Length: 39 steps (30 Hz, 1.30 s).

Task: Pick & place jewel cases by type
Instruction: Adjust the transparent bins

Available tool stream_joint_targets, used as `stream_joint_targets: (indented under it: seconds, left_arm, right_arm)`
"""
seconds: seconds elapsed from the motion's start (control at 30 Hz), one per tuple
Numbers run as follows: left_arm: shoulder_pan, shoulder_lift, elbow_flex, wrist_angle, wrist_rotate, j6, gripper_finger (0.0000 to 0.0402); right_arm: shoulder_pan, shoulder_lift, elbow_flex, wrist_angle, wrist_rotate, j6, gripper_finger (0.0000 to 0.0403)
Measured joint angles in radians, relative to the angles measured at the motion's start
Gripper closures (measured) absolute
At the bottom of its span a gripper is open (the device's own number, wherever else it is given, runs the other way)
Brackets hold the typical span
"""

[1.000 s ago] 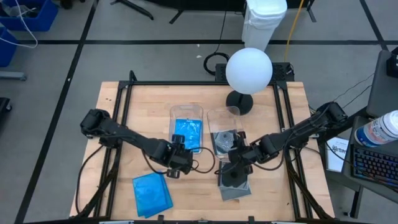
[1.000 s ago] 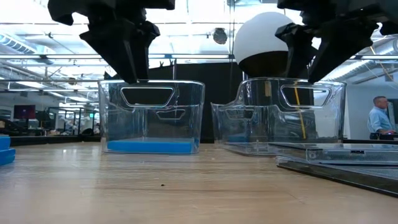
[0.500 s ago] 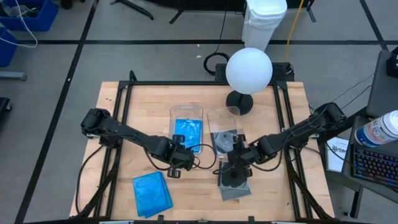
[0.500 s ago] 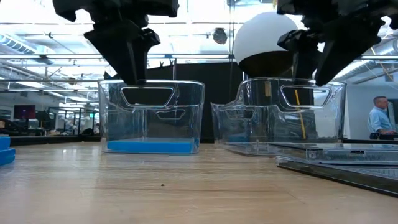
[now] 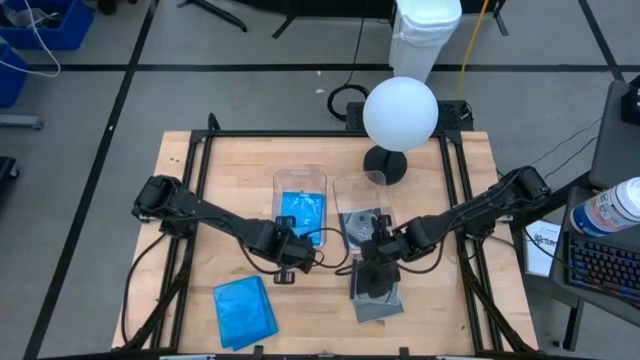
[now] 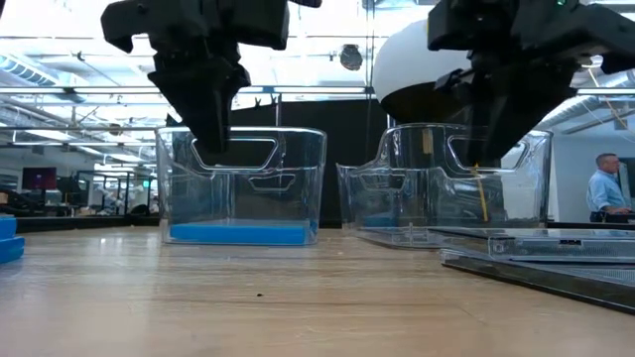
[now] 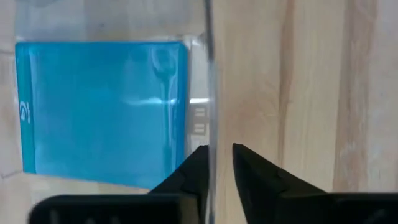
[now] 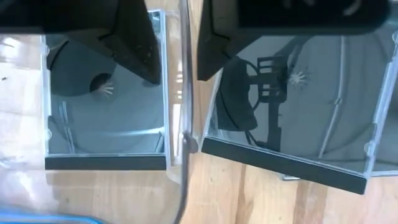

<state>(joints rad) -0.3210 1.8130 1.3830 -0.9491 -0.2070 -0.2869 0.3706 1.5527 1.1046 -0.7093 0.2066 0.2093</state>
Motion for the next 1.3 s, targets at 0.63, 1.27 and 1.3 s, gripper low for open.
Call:
stream_joint_targets:
  seconds: [0.63, 1.27, 1.3]
  left_arm:
    - [0.0, 0.0, -0.001, 0.012, -0.018, -0.049, 0.0394]
    - [0.0, -0.017, -0.087, 0.02, -0.039, -0.041, 0.0384]
    - [0.0, -0.018, -0.088, 0.019, -0.038, -0.04, 0.0379]
  right_arm:
    - [-0.035, 0.0, 0.0, 0.108, 0.001, 0.107, 0.0398]
    - [-0.042, -0.009, -0.127, 0.204, -0.014, 0.111, 0.0402]
    - [-0.044, -0.011, -0.127, 0.204, -0.018, 0.112, 0.0402]
